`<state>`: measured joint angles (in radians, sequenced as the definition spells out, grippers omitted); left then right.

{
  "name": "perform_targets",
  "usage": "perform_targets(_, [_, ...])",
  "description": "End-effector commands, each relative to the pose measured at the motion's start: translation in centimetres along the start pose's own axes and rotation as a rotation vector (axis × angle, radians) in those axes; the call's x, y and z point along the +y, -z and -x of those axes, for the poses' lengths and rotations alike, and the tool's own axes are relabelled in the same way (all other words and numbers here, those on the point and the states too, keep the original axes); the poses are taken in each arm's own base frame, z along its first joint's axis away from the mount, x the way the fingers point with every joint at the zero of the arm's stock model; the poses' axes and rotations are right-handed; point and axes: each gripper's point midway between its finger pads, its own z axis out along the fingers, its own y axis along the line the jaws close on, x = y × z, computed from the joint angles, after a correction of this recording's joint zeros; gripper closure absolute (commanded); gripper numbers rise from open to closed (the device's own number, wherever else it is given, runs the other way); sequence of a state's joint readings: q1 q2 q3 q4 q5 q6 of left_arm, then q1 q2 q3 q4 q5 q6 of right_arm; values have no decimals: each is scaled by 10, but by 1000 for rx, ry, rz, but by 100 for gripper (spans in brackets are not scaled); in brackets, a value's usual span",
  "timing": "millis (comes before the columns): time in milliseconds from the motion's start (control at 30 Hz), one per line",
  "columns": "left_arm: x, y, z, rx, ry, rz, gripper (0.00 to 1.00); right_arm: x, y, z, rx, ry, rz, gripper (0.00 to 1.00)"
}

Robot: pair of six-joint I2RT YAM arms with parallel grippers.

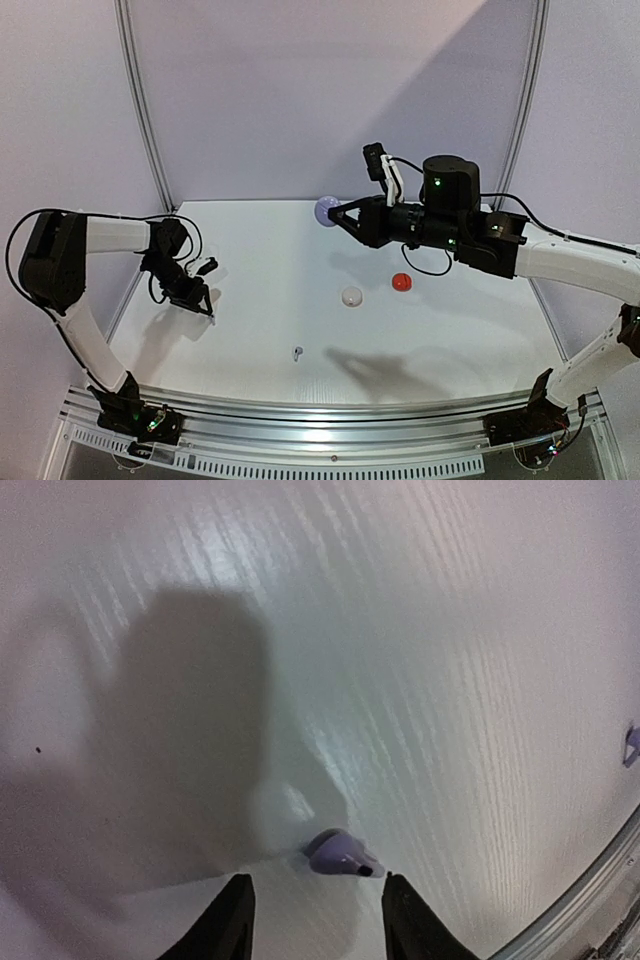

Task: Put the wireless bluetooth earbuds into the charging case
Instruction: Move the right earbud to the corner of the board.

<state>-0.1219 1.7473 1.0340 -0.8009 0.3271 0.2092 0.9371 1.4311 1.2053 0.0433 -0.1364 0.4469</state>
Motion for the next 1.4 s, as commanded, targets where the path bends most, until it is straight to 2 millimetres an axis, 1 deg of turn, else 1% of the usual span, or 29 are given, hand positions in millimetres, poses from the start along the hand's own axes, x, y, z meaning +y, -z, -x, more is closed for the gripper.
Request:
perform_targets(0, [-15,-10,3,16,-7,-17,55,2,4,6,-7,-15,-2,100])
perform_targets(100, [-16,-13,3,25,-2,-27,56,2,4,5,-2,-18,-6,100])
perform_targets(233, [-13,-22,-1,59,12,-26,63,1,4,6,-5,-14,-11,100])
perform_targets(300, [-15,-26,0,66,16,-40,67,2,4,7,-7,-10,-9,100])
perform_targets(400, [-22,-27,3,69,5,-54,68,1,3,6,-3,-6,-10,100])
perform_targets(533, [-38,-29,0,86,-16,-87,72,0,2,4,2,-6,-12,100])
perform_targets(700, [-65,-26,-4,94,-73,-113,71,-1,2,5,-1,-5,-17,100])
perform_targets(933, [-100,-39,-12,146,-125,-191,68,-1,2,4,4,-7,-22,100])
perform_targets(1000, [-105,-41,-13,151,-135,-204,68,-2,3,5,2,-7,-27,100])
perform_targets(1100, [-105,-33,-2,117,-165,-187,67,-3,4,6,-4,-7,-31,100])
perform_targets(1200, [-104,-13,20,44,-199,-191,66,-2,4,6,-5,-6,-31,100])
perform_targets(1233, [-101,-4,29,11,-205,-193,66,-2,4,6,-2,-7,-30,100])
perform_targets(1267, [-94,6,39,-24,-213,-185,66,-2,3,6,-1,-6,-28,100])
perform_targets(1300, [-84,12,43,-46,-223,-164,66,-1,2,6,1,-5,-24,100])
perform_targets(1367, [-60,19,47,-63,-256,-95,68,0,0,6,4,2,-16,100])
